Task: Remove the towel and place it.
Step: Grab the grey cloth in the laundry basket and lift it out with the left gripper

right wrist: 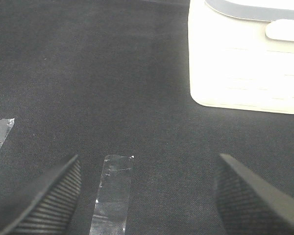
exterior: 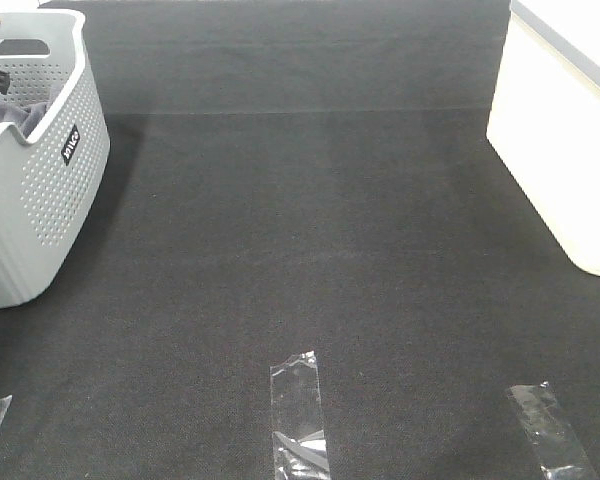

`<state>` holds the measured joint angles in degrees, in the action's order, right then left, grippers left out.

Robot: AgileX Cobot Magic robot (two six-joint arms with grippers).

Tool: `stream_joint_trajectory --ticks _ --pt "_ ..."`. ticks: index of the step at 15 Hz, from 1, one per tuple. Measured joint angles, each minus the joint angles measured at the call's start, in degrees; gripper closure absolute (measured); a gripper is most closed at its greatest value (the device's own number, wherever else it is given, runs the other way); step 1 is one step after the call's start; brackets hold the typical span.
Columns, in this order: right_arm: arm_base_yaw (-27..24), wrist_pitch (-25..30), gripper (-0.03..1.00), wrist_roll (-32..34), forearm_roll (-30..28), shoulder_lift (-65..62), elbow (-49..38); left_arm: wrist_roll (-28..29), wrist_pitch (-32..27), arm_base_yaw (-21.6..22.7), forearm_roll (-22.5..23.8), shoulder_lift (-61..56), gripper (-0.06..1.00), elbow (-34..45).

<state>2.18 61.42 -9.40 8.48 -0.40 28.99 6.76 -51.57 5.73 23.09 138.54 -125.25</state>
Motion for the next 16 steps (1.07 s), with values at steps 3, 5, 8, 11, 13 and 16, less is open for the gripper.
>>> stream_joint_trajectory --ticks 3,5,8,11,13,16 --pt "0.00 0.00 0.26 0.00 0.00 0.00 0.00 -0.06 0.00 0.00 0.06 0.00 0.75 0.00" --pt "0.00 0.00 0.26 0.00 0.00 0.00 0.00 -0.11 0.00 0.00 0.63 0.00 0.92 0.00" --pt "0.00 0.00 0.26 0.00 0.00 0.00 0.00 -0.92 -0.17 0.00 1.38 0.00 0.94 0.00" --pt "0.00 0.00 0.26 0.00 0.00 0.00 0.00 -1.15 -0.86 0.00 0.86 -2.75 0.94 0.00" --pt "0.00 0.00 0.26 0.00 0.00 0.00 0.00 -2.23 -1.38 0.00 -1.55 -5.96 0.94 0.00" --pt "0.00 0.00 0.26 0.00 0.00 0.00 0.00 -6.76 -4.24 0.00 -6.65 -11.80 0.94 0.00"
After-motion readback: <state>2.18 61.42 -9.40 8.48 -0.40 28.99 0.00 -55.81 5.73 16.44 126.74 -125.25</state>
